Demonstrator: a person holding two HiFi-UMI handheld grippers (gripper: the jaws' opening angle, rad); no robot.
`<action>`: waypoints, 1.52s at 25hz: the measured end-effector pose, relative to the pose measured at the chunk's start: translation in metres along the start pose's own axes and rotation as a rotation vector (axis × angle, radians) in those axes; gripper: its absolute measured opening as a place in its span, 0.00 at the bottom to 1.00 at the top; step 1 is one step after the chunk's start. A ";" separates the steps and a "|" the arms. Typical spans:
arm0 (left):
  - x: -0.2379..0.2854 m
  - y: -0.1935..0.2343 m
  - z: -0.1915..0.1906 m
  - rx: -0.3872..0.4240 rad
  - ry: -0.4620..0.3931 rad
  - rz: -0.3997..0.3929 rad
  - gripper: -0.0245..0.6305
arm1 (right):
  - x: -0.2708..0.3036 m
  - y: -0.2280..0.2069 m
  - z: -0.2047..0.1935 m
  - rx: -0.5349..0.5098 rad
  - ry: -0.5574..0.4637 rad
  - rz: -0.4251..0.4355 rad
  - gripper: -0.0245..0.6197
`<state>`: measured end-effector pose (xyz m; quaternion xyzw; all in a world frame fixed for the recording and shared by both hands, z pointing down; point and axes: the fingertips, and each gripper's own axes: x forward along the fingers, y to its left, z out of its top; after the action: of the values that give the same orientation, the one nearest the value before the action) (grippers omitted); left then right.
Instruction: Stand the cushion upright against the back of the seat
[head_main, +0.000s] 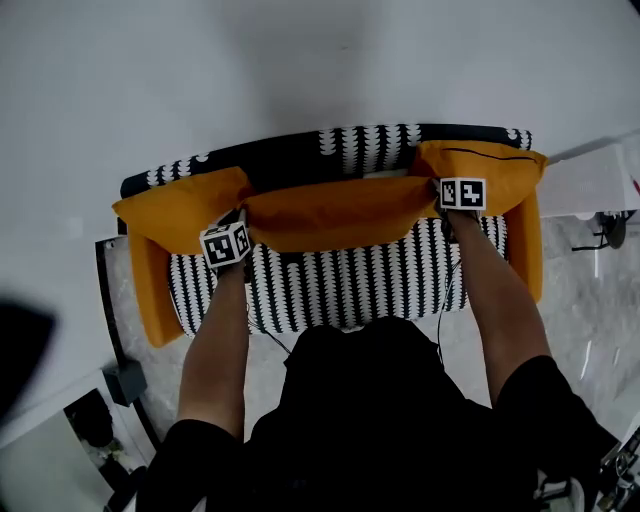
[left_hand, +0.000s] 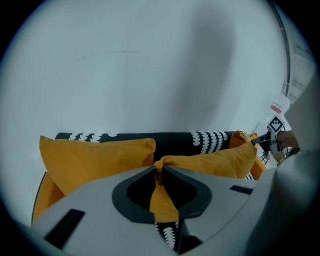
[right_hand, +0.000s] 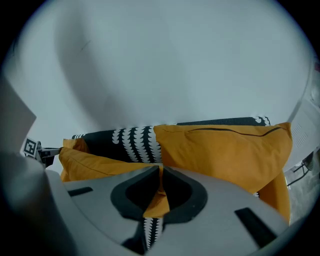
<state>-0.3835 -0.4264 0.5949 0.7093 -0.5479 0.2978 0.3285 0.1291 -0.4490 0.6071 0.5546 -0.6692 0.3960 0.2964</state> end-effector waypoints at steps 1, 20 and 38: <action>-0.004 -0.001 0.002 0.020 -0.010 0.009 0.11 | 0.001 -0.001 0.000 0.002 0.005 0.002 0.11; -0.066 -0.042 -0.035 0.122 -0.066 -0.156 0.11 | -0.086 0.020 0.022 -0.077 -0.190 -0.166 0.11; -0.195 -0.215 -0.023 0.358 -0.181 -0.668 0.06 | -0.265 0.295 -0.101 -0.083 -0.439 0.523 0.10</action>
<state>-0.2189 -0.2558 0.4263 0.9183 -0.2528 0.2013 0.2287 -0.1077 -0.2068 0.3779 0.4237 -0.8521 0.3022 0.0560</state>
